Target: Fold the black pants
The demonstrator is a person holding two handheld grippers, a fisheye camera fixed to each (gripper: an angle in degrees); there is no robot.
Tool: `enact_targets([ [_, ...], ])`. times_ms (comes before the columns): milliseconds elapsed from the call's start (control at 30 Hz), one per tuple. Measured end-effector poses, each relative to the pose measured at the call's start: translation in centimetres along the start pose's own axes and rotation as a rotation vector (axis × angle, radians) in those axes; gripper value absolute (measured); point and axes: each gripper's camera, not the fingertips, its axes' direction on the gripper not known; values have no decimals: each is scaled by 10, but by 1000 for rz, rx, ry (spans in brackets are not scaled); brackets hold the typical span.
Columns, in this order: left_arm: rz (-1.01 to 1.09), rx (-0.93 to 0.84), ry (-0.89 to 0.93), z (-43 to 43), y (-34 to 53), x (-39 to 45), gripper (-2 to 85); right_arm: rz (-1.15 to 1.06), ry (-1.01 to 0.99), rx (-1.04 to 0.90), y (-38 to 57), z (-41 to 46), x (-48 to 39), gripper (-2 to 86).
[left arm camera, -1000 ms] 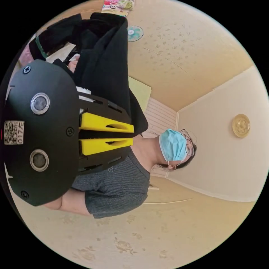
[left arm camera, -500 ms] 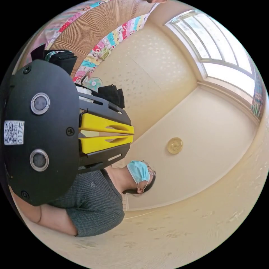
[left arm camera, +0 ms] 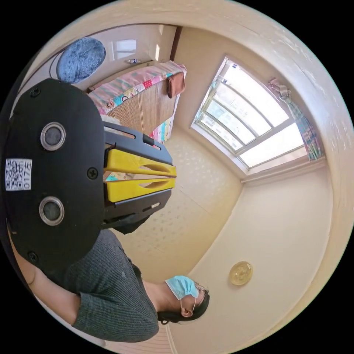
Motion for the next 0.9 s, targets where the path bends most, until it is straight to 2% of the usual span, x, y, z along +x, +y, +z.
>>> enact_targets([
  [67, 7, -71, -22, 27, -22, 19, 19, 71, 16, -44, -1, -11, 13, -4],
  [200, 15, -333, -216, 111, -56, 67, 95, 212, -70, -62, 10, -21, 50, -4],
  [267, 26, -449, -214, 154, -60, 85, 102, 316, -106, -110, 22, -20, 77, -4],
  [333, 23, -535, -115, 195, -61, 101, 108, 405, -145, -165, 35, -18, 95, -5],
  [400, -14, -626, 91, 244, -65, 123, 115, 455, -181, -200, 49, -16, 108, -5],
  [500, -29, -676, 301, 284, -90, 155, 122, 506, -248, -241, 70, -15, 120, -6],
  [633, -54, -682, 444, 312, -138, 184, 125, 440, -241, -330, 84, -20, 114, -6],
  [900, -342, -861, 744, 377, -195, 197, 145, 205, -183, -371, 87, -45, 99, -7],
])
